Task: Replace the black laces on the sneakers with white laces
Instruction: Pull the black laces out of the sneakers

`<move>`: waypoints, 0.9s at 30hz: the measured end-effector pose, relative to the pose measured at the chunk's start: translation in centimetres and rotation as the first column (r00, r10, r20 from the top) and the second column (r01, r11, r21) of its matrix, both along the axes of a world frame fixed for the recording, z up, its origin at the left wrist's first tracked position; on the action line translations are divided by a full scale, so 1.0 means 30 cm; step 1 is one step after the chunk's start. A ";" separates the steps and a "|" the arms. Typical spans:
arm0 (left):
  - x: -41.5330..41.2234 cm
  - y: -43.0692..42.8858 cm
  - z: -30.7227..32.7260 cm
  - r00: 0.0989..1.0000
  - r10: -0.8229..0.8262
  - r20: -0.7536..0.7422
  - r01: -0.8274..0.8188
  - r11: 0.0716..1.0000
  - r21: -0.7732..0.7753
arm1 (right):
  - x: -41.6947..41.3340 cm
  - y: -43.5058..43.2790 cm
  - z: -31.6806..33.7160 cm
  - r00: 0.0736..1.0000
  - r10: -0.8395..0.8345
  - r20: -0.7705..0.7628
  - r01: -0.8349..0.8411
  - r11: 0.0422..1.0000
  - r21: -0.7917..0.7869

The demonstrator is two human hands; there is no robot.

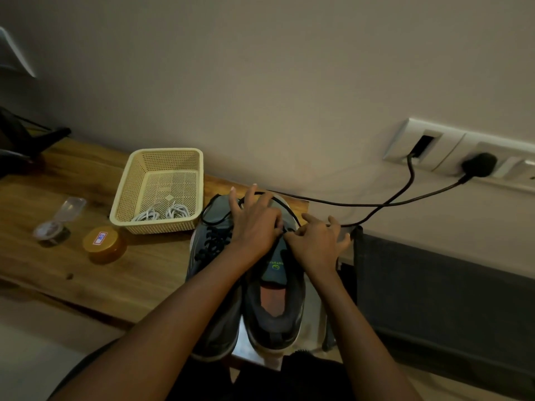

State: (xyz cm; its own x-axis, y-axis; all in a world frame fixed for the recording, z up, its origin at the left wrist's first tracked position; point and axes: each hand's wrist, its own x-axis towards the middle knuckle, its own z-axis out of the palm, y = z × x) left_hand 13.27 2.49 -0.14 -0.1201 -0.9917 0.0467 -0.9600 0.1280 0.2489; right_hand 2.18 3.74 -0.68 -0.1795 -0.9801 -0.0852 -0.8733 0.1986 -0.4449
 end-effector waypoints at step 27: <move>-0.005 -0.003 -0.013 0.997 0.073 -0.040 -0.073 0.997 0.011 | 0.020 0.045 0.006 0.992 -0.095 0.079 0.104 0.989 -0.110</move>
State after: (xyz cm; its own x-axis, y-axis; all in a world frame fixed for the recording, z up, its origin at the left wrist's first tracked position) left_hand 13.13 2.39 -0.52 -0.0452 -0.9982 0.0405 -0.9559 0.0550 0.2884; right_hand 2.77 5.08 -0.49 -0.2740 -0.9617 0.0091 -0.8160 0.2275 -0.5314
